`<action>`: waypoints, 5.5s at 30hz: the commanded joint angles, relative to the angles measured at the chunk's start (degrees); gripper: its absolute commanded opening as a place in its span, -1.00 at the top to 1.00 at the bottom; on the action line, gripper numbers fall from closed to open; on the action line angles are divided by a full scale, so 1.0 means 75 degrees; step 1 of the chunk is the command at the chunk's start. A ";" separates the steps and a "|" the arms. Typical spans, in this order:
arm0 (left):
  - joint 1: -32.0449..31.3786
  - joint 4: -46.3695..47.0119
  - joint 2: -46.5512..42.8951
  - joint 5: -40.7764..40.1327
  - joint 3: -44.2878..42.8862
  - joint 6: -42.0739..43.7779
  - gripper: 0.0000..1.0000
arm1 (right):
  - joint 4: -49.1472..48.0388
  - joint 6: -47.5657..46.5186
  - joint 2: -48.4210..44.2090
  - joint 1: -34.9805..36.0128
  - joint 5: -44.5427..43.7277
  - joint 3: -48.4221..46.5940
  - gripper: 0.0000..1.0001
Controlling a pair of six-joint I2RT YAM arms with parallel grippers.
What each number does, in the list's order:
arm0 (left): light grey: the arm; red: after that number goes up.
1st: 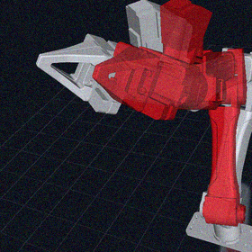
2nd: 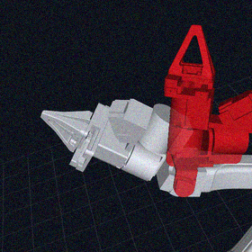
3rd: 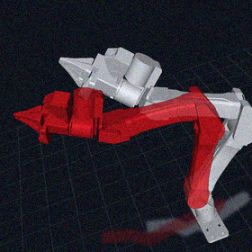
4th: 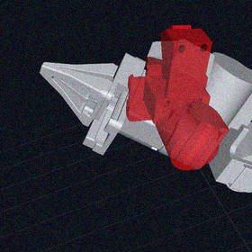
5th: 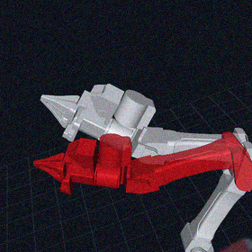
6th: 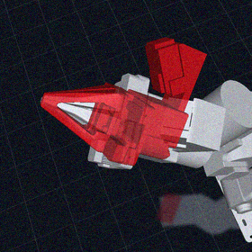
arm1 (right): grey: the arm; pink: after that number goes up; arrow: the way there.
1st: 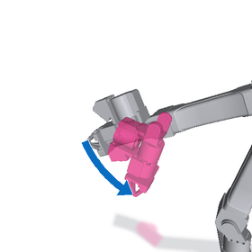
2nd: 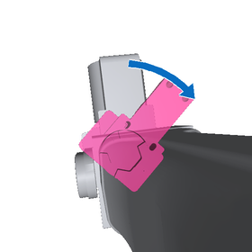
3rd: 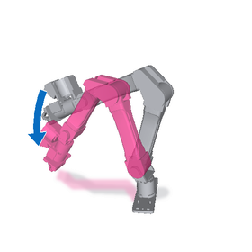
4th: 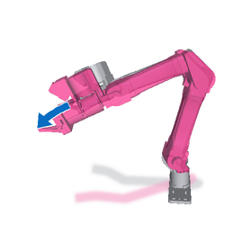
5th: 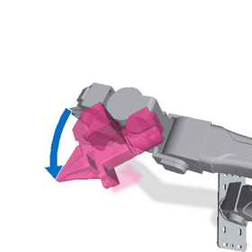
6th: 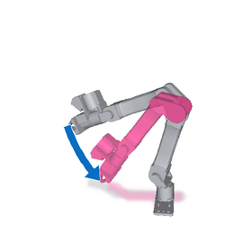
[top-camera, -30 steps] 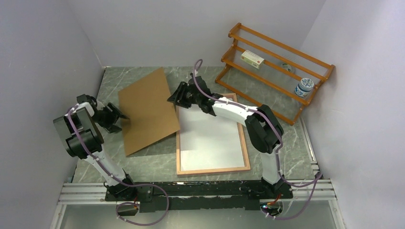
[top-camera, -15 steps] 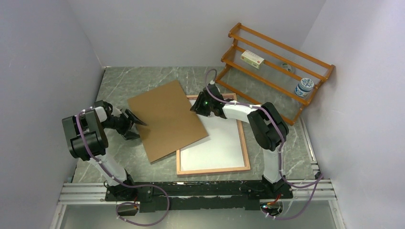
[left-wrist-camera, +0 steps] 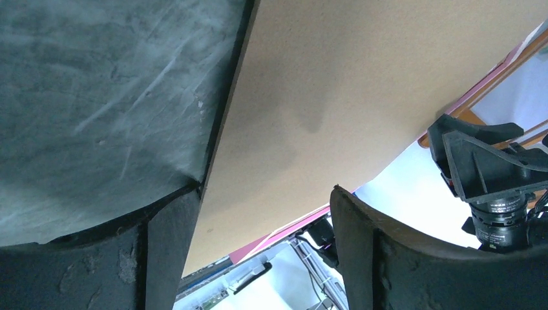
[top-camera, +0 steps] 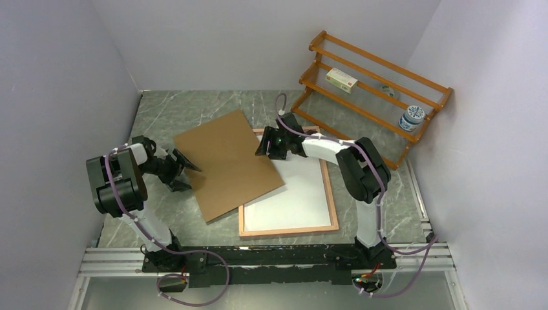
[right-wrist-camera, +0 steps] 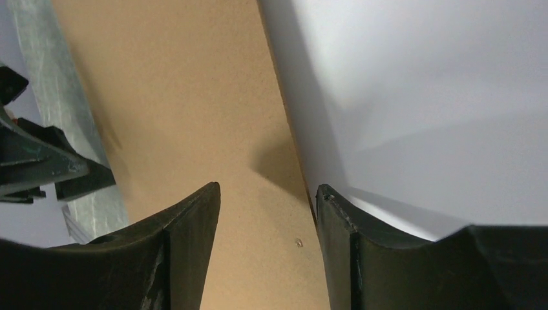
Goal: Put the photo into the frame
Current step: Turn over the photo frame item at the center of the board, then move the photo frame to the center of the board.
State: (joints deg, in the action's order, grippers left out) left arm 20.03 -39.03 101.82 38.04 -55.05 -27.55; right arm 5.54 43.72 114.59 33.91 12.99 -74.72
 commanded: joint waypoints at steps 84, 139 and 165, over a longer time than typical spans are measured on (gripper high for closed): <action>-0.3480 -0.4003 -0.4440 -0.4173 -0.4901 -0.2327 -0.17 | 0.3827 -0.3922 -0.1315 0.5052 -0.4717 -0.5457 1.00; -0.3458 0.1310 -0.3571 0.2638 -0.5192 -0.0271 0.95 | 0.3877 0.0155 -0.5856 -0.3465 -0.2330 0.4374 -0.98; -0.3424 0.0907 -0.3371 0.1721 -0.3524 -0.0922 0.95 | 0.1062 0.0729 -0.4559 -0.3660 0.1874 0.4959 -0.90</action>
State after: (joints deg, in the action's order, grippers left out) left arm -5.98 -32.25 77.49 52.12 -83.09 -33.89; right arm 18.68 46.39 79.18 4.95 21.10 -36.05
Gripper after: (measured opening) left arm 0.041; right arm 0.951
